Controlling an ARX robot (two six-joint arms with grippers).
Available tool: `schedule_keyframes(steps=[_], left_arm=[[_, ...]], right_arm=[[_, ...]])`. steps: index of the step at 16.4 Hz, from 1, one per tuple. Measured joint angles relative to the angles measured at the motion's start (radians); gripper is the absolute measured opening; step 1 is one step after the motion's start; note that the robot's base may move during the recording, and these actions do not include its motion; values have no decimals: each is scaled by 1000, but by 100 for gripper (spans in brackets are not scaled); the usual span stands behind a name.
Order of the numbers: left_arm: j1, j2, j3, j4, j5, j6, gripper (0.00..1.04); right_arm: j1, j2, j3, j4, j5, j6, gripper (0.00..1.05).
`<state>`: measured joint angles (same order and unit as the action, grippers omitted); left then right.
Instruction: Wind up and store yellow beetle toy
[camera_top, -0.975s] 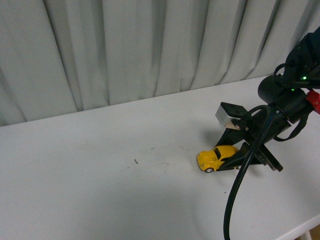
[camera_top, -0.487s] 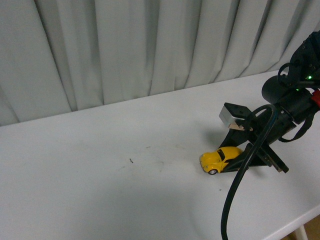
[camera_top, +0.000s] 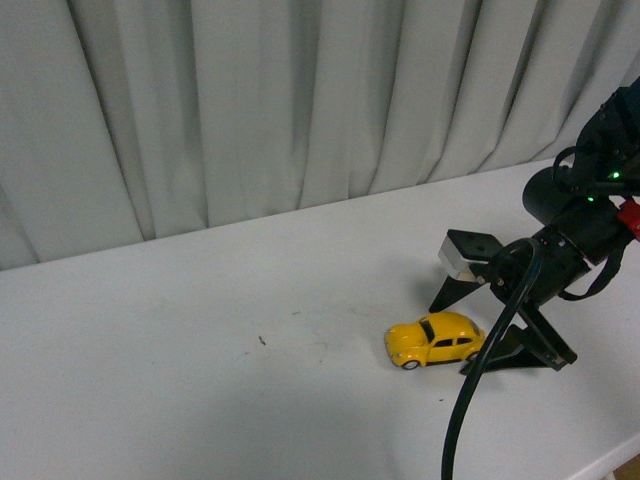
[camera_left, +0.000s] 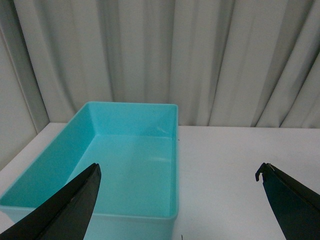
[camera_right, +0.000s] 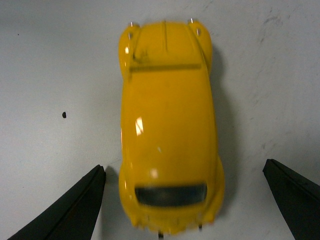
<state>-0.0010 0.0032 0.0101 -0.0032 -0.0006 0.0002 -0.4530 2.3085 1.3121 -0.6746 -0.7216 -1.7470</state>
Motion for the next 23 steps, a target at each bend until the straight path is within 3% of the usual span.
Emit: schedule_keyframes(steps=[17, 23], left_arm=[[0, 0, 0, 0, 0, 0, 98], [0, 0, 0, 0, 0, 0, 98]], right_arm=[[-5, -18, -7, 79, -7, 21, 98], [9, -250, -3, 136, -69, 27, 98]])
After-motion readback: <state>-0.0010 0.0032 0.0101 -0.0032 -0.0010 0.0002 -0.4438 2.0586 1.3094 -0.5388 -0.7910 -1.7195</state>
